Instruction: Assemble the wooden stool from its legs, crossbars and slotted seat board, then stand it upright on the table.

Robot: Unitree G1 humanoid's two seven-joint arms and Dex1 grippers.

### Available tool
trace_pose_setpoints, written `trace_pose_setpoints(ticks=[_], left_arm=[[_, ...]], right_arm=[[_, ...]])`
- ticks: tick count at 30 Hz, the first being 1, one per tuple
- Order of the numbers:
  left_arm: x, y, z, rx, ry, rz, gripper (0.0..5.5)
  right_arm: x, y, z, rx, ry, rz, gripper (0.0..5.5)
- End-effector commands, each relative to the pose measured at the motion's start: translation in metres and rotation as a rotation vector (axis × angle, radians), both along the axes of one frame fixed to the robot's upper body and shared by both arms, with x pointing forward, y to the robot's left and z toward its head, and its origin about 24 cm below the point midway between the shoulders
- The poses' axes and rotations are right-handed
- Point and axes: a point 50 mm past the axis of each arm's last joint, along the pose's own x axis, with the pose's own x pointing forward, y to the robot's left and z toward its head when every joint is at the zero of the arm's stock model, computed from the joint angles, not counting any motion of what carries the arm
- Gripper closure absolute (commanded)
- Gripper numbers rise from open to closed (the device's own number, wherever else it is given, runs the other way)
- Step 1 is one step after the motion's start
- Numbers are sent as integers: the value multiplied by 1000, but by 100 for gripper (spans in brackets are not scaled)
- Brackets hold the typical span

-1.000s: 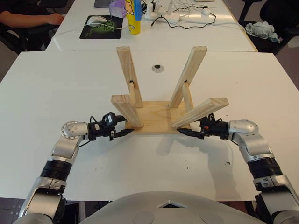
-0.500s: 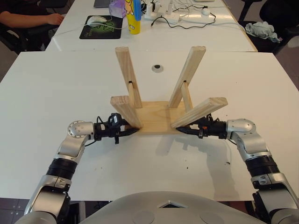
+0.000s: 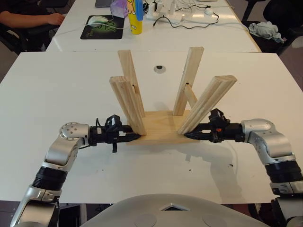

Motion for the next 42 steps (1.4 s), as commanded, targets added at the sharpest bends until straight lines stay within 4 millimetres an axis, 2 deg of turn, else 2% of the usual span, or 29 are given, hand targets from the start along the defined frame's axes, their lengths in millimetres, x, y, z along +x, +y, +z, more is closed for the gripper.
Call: trace_pose_setpoints(ticks=[1,4,9,12,17,18,20,22,26,30,36,42], left_arm=[[-9,-10,38,-135,91,-67,443],[-11,-8,53,-185,198,-71,445],[-4,-3,72,-281,354,-59,445],[0,1,76,-325,445,-38,445],[10,5,77,-385,564,31,445],[9,5,77,-394,591,33,409],[8,7,75,-396,630,40,391],[1,5,69,-343,620,41,365],[-25,-3,59,-185,567,-70,307],[-33,1,52,-90,520,-110,248],[-35,12,31,78,368,-104,248],[-42,14,22,30,376,-82,244]], right_arm=[[-8,14,42,130,45,116,417],[-10,16,59,184,129,139,419],[-13,17,71,253,280,131,426],[-17,16,69,250,360,109,428],[-24,14,55,201,494,53,429],[-28,15,53,201,522,69,429],[-33,16,53,203,545,97,429],[-36,19,49,177,535,105,436],[-37,20,43,166,522,90,447],[-33,18,40,155,485,62,448],[-32,19,27,109,372,-14,448],[-34,19,19,131,345,-49,448]])
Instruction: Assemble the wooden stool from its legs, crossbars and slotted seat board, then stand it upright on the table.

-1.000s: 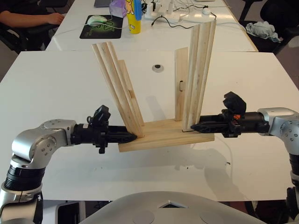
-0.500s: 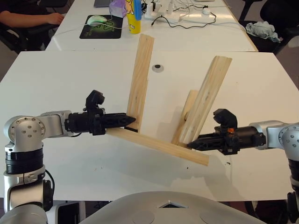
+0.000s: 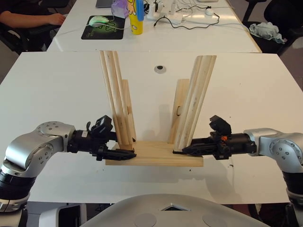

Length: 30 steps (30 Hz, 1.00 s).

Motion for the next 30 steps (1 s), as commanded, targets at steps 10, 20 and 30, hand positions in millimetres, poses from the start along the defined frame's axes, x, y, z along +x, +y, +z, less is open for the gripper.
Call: trace_pose_setpoints(ticks=[10,20,30], left_arm=[[-11,8,-31,194,-128,19,244],[-1,8,-64,295,-401,155,244],[-3,10,-98,348,-510,178,244]], right_arm=[[9,3,2,-66,-225,-68,448],[7,13,-37,-282,-527,-41,448],[17,5,-71,-409,-799,-61,378]])
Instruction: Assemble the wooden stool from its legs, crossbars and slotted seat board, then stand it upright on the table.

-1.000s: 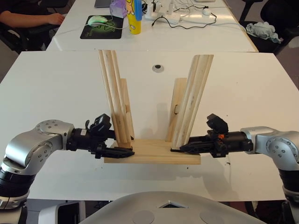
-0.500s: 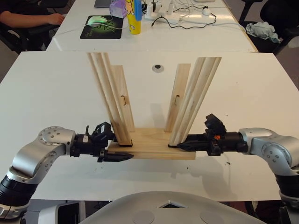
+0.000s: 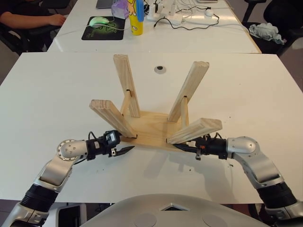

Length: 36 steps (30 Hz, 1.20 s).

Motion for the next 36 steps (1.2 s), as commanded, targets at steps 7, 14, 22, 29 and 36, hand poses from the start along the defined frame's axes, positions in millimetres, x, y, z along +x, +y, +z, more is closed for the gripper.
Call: trace_pose_setpoints(ticks=[7,14,22,29,36], left_arm=[[-4,24,-22,58,37,106,244],[-8,31,-19,38,8,141,244],[-26,64,-1,-23,-51,295,244],[-14,90,37,-371,-90,613,314],[44,81,183,-873,-272,519,420]], right_arm=[[10,-16,-2,-75,-129,-5,291],[-1,-37,8,-122,-153,7,258],[-5,-76,39,-97,-119,-164,258],[6,-87,74,259,-92,-457,362],[16,-64,60,310,-24,-473,469]])
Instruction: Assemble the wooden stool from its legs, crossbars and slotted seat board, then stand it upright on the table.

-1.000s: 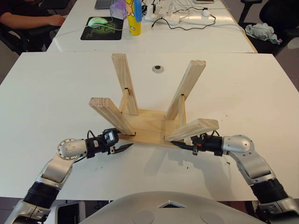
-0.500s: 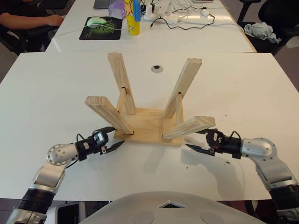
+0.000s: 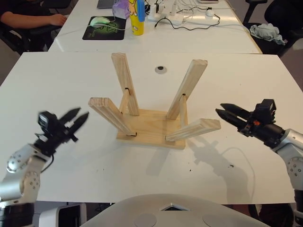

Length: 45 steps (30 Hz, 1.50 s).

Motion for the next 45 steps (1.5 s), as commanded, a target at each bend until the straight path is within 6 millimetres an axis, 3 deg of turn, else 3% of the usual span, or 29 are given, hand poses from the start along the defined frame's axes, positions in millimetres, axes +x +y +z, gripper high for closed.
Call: trace_pose_setpoints(ticks=[1,4,9,19,25,29,32,36,45], left_arm=[[26,-29,103,-149,-232,-176,436],[29,-56,135,-164,-244,-342,479],[27,-76,146,-151,-190,-467,548],[36,-73,141,-195,-102,-556,548],[37,-77,146,-197,-108,-603,548],[34,-85,172,-260,-167,-701,548],[26,-89,197,-377,-204,-815,548],[14,-90,212,-456,-191,-939,548],[2,-103,199,-343,-112,-1038,548]], right_arm=[[7,28,-27,-50,44,42,485],[9,41,-61,-152,116,54,531],[9,53,-83,-134,118,112,550],[2,70,-78,-16,7,172,550],[5,83,-110,-139,145,240,550],[2,76,-133,-261,251,207,550],[-1,72,-140,-285,292,199,550],[-3,70,-143,-300,306,188,550],[0,71,-143,-309,313,191,550]])
